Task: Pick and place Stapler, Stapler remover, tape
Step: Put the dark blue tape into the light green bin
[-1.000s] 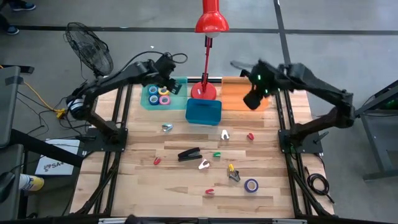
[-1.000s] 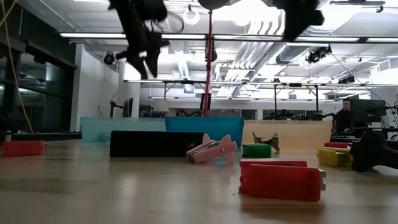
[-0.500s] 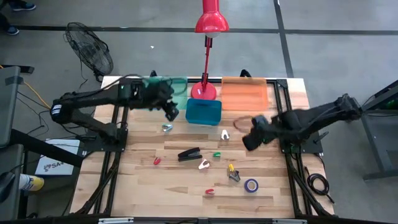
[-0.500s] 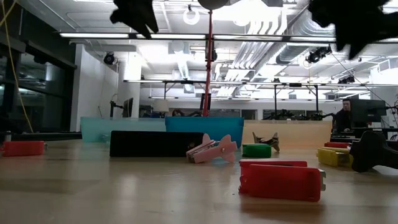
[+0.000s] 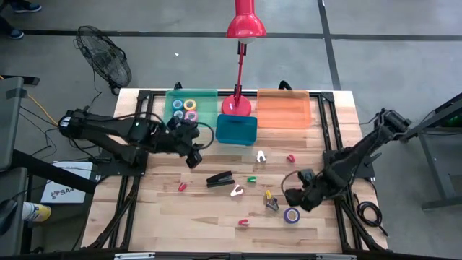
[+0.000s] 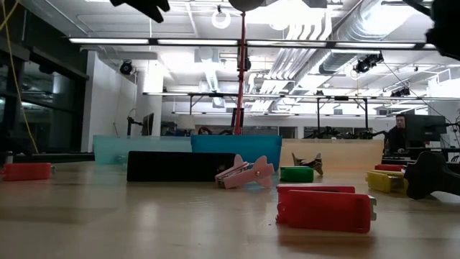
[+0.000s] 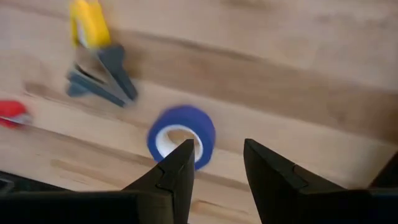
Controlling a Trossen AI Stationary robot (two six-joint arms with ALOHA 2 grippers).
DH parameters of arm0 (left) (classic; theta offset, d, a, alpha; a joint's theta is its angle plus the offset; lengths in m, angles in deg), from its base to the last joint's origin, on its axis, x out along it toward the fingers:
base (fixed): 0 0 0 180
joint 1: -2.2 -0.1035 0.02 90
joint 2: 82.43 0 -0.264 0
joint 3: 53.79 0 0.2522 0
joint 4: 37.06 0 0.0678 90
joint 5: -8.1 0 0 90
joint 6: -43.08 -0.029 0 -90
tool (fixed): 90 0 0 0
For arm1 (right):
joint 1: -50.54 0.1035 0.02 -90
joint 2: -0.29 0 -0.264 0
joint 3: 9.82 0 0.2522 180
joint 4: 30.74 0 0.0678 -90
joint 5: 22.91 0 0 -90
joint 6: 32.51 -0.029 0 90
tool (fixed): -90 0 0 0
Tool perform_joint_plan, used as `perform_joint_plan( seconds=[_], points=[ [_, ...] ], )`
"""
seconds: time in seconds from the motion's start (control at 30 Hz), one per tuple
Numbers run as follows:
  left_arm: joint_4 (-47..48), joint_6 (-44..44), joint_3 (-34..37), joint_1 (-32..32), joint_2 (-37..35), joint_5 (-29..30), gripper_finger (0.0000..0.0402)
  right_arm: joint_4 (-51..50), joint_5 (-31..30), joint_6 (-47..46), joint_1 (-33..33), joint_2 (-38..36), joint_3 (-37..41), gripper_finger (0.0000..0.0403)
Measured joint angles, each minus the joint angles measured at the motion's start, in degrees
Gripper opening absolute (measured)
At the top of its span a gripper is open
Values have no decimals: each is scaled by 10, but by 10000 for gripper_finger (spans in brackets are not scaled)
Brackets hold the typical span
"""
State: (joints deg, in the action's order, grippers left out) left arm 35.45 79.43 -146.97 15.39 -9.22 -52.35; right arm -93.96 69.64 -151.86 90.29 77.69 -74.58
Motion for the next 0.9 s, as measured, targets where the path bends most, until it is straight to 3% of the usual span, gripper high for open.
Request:
perform_joint_plan(
  seconds=[0.33, 0.9],
  points=[
    [-2, 32, 0, 38, 0, 11, 182, 106, 11, -45, 30, 93, -1, 130],
    [-1, 46, 0, 46, 0, 12, 182, 127, 45, -64, 32, 169, -1, 119]
  ],
)
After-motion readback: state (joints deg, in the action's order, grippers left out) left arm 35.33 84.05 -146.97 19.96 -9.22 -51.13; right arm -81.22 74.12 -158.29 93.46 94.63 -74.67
